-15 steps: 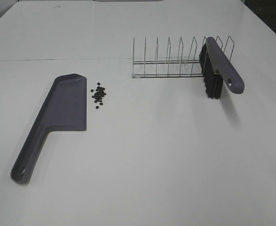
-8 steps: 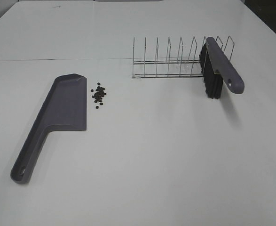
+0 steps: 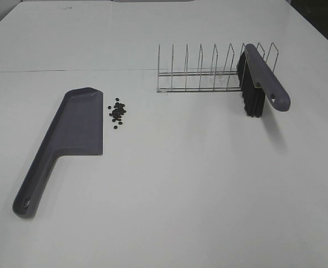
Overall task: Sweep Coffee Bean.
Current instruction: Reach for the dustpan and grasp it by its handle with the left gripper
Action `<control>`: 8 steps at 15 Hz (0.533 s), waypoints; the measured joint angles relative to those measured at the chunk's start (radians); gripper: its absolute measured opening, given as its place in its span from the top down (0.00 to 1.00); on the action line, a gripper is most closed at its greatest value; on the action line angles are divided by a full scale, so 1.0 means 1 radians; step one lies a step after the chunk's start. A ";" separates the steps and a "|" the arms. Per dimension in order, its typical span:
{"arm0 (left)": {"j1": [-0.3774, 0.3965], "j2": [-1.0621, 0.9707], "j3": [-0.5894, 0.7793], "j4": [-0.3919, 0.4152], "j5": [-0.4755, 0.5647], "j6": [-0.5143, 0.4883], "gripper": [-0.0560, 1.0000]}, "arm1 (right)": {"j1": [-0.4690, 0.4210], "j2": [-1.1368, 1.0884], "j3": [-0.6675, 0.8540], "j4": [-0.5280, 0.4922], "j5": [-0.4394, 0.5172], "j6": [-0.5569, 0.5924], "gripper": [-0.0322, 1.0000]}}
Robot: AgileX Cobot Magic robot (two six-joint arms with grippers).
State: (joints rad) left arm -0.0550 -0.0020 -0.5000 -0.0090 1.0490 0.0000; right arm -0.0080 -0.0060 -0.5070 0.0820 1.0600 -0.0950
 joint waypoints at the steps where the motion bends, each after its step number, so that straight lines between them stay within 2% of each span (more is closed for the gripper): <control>1: 0.000 0.000 0.000 0.000 0.000 0.000 0.29 | 0.000 0.000 0.000 0.000 0.000 0.000 0.13; 8: 0.000 0.000 0.000 0.000 0.000 0.000 0.29 | 0.000 0.000 0.000 0.000 0.000 0.000 0.13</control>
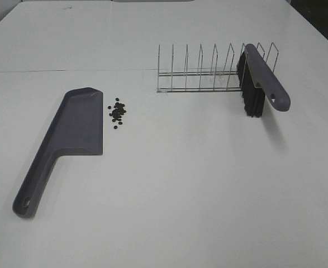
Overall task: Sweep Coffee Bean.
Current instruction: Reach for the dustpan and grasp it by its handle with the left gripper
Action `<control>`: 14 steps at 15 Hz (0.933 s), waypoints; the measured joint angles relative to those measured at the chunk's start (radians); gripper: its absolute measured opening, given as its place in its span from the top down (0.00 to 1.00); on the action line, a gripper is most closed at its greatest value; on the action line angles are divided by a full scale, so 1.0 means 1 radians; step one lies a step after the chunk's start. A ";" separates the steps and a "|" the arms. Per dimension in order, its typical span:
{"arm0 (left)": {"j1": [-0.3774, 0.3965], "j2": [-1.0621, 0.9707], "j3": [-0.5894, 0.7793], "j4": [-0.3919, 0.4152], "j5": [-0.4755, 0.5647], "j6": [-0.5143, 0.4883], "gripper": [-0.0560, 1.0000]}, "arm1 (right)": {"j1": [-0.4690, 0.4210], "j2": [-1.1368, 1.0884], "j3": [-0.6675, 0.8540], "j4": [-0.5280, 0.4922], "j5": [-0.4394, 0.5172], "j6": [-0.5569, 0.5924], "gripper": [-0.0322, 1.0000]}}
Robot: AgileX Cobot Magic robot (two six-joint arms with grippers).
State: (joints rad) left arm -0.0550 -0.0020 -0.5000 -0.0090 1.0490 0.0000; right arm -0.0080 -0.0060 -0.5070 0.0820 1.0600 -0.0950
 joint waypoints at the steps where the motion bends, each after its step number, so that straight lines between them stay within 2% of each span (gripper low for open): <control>1: 0.000 0.000 0.000 0.000 0.000 0.000 0.29 | 0.000 0.000 0.000 0.000 0.000 0.000 0.13; 14: 0.000 0.000 0.000 0.000 0.000 0.000 0.29 | 0.000 0.000 0.000 0.000 0.000 0.000 0.13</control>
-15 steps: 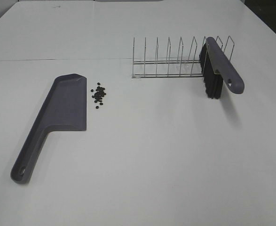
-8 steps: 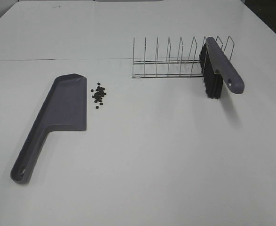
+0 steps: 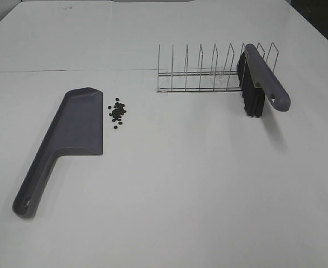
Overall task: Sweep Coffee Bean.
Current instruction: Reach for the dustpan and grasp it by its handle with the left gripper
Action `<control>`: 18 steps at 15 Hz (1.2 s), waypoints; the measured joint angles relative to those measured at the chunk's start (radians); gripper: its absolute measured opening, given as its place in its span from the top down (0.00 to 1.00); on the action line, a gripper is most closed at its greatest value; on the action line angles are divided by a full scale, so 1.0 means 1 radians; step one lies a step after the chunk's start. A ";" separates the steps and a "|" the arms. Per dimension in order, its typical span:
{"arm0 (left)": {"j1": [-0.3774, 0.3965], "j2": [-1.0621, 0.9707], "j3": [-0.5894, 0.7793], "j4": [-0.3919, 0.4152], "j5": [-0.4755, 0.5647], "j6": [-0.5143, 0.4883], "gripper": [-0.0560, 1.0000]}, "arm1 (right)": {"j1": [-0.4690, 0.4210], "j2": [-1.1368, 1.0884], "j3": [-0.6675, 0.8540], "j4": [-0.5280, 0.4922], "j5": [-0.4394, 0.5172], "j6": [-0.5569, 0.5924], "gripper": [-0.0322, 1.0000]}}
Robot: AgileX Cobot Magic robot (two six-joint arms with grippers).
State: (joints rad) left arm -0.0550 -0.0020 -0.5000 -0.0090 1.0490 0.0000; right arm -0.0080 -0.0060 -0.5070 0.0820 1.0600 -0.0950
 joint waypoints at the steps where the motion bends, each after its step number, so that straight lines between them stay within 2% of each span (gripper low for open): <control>1: 0.000 0.000 0.000 0.000 0.000 0.000 0.29 | 0.000 0.000 0.000 0.000 0.000 0.000 0.13; 15: 0.000 0.000 0.000 0.000 -0.001 0.000 0.29 | 0.000 0.000 0.000 0.000 0.000 0.000 0.13; 18: 0.000 0.101 -0.038 0.000 -0.080 0.000 0.29 | 0.000 0.000 0.000 0.000 0.000 0.000 0.13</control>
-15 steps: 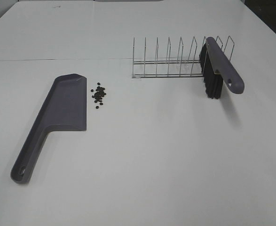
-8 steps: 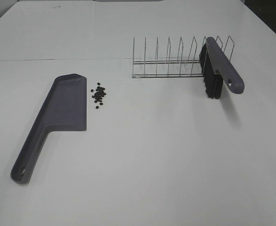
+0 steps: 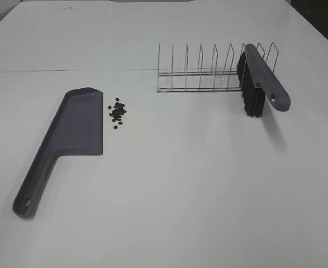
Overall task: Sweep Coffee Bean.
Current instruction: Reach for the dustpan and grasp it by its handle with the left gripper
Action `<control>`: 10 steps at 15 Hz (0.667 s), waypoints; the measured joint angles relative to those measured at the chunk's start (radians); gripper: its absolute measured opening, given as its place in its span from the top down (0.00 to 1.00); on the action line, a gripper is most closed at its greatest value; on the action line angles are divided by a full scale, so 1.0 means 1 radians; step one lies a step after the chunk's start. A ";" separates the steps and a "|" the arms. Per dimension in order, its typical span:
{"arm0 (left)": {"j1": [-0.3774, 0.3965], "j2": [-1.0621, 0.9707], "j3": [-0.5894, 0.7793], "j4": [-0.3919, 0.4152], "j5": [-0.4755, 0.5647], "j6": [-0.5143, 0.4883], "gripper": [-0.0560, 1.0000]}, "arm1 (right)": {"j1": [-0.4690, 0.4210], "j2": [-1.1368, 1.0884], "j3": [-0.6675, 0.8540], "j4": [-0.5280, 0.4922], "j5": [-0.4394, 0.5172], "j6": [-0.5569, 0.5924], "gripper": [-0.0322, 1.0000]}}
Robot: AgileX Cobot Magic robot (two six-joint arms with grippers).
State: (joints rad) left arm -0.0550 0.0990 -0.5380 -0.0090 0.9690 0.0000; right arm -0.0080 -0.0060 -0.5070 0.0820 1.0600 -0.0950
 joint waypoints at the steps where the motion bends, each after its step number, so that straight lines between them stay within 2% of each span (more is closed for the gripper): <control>1: 0.000 0.038 -0.007 -0.001 -0.023 0.000 0.29 | 0.000 0.000 0.000 0.000 0.000 0.000 0.13; 6: 0.000 0.504 -0.132 -0.010 -0.265 0.000 0.29 | 0.000 0.000 0.000 0.000 0.000 0.000 0.13; 7: 0.000 0.601 -0.177 -0.015 -0.276 0.000 0.29 | 0.000 0.000 0.000 0.000 0.000 0.000 0.13; 8: 0.000 0.757 -0.255 -0.047 -0.281 0.000 0.29 | 0.000 0.000 0.000 0.000 0.000 0.000 0.13; 10: -0.004 0.931 -0.338 -0.115 -0.283 0.000 0.29 | 0.000 0.000 0.000 0.000 0.000 0.000 0.13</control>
State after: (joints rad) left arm -0.0590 1.0300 -0.8760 -0.1240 0.6860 0.0000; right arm -0.0080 -0.0060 -0.5070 0.0820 1.0600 -0.0950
